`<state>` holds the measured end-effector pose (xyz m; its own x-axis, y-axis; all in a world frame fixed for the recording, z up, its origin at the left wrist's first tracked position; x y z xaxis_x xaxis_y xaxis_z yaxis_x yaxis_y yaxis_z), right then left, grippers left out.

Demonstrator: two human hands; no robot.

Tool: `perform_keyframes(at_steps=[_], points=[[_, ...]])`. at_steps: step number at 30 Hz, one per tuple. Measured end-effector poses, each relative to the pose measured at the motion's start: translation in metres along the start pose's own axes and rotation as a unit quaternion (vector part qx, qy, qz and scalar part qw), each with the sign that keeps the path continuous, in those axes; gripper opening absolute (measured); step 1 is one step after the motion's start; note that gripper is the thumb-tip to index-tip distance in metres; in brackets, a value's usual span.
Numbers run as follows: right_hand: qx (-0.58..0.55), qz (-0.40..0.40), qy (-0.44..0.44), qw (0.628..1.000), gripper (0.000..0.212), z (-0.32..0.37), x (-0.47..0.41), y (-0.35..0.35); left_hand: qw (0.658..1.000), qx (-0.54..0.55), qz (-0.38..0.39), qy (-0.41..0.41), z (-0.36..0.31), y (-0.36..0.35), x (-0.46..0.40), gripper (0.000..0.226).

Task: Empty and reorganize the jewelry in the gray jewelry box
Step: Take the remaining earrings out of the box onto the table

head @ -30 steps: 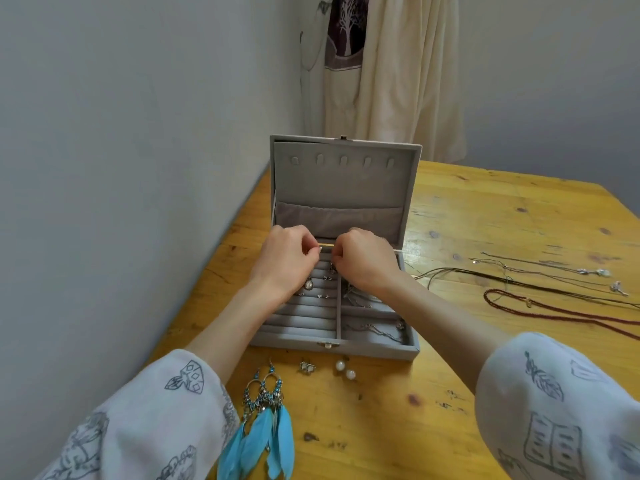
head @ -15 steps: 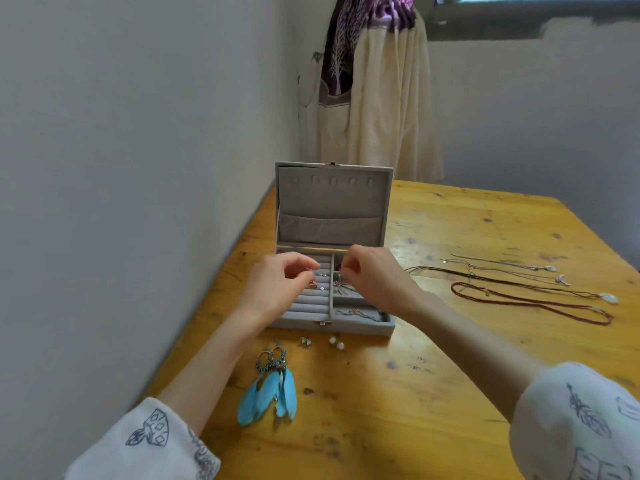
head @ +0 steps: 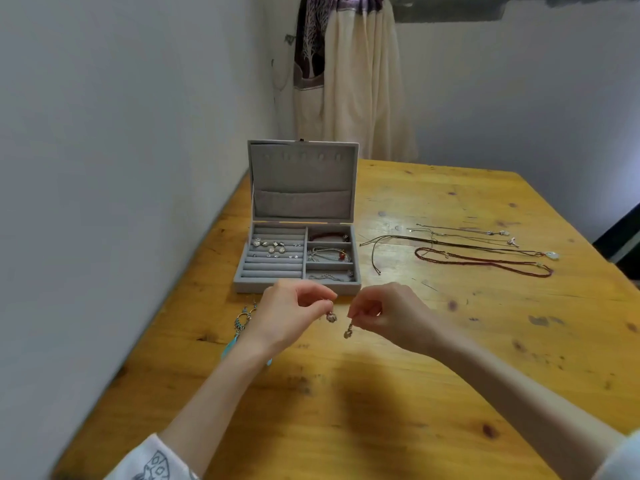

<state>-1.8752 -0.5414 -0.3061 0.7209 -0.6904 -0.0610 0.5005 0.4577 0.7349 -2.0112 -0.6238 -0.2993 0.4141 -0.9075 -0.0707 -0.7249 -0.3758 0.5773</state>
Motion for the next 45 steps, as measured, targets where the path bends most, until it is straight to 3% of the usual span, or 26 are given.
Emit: perform_keyframes(at_steps=[6,22,36,45], points=[[0.066,0.045,-0.022,0.997,0.016,-0.01,-0.012,-0.015,0.994,-0.107,0.031,0.01,0.012,-0.023,-0.012,0.014],[0.004,-0.084,-0.053,0.995,0.013,-0.033,-0.033,-0.03,0.965,-0.254,-0.038,-0.055,0.021,-0.044,-0.041,0.022],[0.007,-0.128,-0.017,0.992,0.017,-0.032,-0.022,-0.035,0.954,-0.272,-0.086,-0.092,0.021,-0.035,-0.039,0.021],[0.158,-0.09,0.071,0.981,0.034,-0.023,-0.011,-0.045,0.94,-0.314,-0.054,-0.123,0.019,-0.03,-0.035,0.028]])
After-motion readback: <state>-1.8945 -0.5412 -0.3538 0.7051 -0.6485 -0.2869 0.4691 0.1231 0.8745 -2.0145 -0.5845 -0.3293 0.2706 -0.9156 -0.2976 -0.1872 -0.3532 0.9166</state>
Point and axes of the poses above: each hand's wrist, its own x-axis away from the middle knuckle, its own y-axis out of the back of the hand, z = x × y, the point moved 4 cm from there along -x, towards the middle knuckle, and after that the axes turned 5 degrees about -z, right-handed, at the moved point
